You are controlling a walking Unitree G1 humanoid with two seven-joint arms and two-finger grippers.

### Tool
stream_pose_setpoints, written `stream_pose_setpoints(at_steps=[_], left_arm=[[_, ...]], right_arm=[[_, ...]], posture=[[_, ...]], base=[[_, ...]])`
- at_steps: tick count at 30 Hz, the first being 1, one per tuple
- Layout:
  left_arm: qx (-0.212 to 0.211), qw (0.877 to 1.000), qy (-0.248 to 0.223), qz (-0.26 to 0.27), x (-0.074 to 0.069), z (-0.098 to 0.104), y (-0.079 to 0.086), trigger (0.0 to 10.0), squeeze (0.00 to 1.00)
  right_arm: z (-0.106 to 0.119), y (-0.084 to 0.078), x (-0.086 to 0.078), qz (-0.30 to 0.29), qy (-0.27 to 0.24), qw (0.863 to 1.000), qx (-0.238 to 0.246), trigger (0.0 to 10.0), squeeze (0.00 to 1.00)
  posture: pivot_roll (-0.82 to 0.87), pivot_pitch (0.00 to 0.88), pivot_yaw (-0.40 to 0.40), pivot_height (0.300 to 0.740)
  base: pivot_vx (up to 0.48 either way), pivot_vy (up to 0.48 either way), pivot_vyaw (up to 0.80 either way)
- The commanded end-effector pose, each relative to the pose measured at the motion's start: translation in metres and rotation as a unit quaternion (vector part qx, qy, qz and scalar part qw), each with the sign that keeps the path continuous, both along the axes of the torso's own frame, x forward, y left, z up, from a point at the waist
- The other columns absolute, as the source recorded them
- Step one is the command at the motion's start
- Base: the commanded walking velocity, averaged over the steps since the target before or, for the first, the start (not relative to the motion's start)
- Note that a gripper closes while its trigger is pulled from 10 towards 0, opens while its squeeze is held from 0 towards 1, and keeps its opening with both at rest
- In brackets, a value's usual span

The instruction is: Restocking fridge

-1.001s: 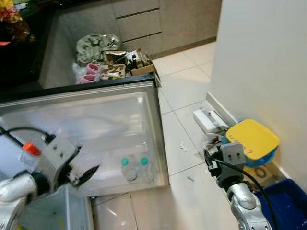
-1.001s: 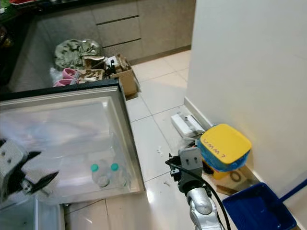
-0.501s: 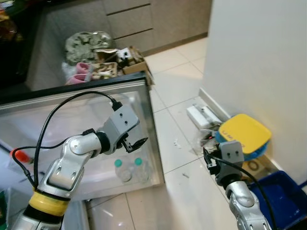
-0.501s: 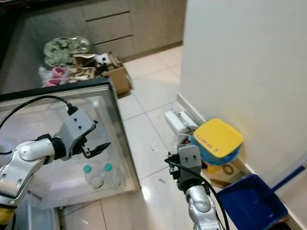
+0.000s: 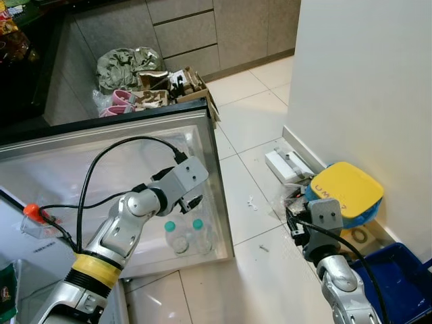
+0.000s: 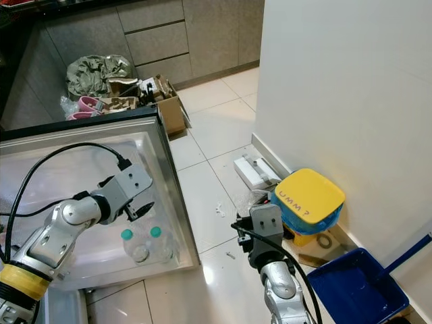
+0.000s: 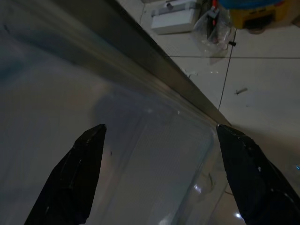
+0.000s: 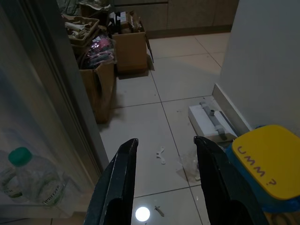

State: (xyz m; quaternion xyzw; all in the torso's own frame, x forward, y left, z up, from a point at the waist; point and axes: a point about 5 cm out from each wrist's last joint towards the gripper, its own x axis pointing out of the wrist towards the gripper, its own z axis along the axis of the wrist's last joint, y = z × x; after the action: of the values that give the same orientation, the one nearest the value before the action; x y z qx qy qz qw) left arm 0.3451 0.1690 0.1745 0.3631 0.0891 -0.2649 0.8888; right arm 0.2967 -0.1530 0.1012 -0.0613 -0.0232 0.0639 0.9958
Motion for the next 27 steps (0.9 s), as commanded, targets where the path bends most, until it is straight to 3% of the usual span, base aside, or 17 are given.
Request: stream_pose_setpoints(at_steps=[1,6,17,23,27], left_arm=[[0.003,1.0,0.017,-0.004,-0.001,-0.007,0.003,10.0,0.0],[-0.027,0.996,0.073,-0.041,-0.009,-0.02,-0.007,10.0,0.0],[0.0,0.993,0.094,-0.07,-0.017,-0.045,-0.022,10.0,0.0],[0.022,0.987,0.119,-0.105,-0.031,-0.048,-0.011,10.0,0.0],[0.051,0.984,0.14,-0.094,-0.044,-0.047,0.024,10.0,0.0]], right_arm=[[-0.004,-0.001,-0.003,-0.004,0.005,1.0,0.004,10.0,0.0],[-0.004,0.0,-0.002,-0.001,0.005,1.0,0.004,10.0,0.0],[-0.005,0.001,-0.003,0.0,0.006,1.0,0.004,10.0,0.0],[-0.005,0.0,-0.003,-0.003,0.006,1.0,0.004,10.0,0.0],[-0.006,0.002,-0.004,-0.003,0.007,1.0,0.006,10.0,0.0]], posture=[[-0.11,0.16,0.115,0.74],[-0.11,0.156,0.116,0.74],[-0.12,0.155,0.116,0.74],[-0.11,0.159,0.12,0.74],[-0.1,0.163,0.127,0.74]], base=[[0.0,0.0,0.0],[0.0,0.0,0.0],[0.0,0.0,0.0],[0.0,0.0,0.0],[0.0,0.0,0.0]])
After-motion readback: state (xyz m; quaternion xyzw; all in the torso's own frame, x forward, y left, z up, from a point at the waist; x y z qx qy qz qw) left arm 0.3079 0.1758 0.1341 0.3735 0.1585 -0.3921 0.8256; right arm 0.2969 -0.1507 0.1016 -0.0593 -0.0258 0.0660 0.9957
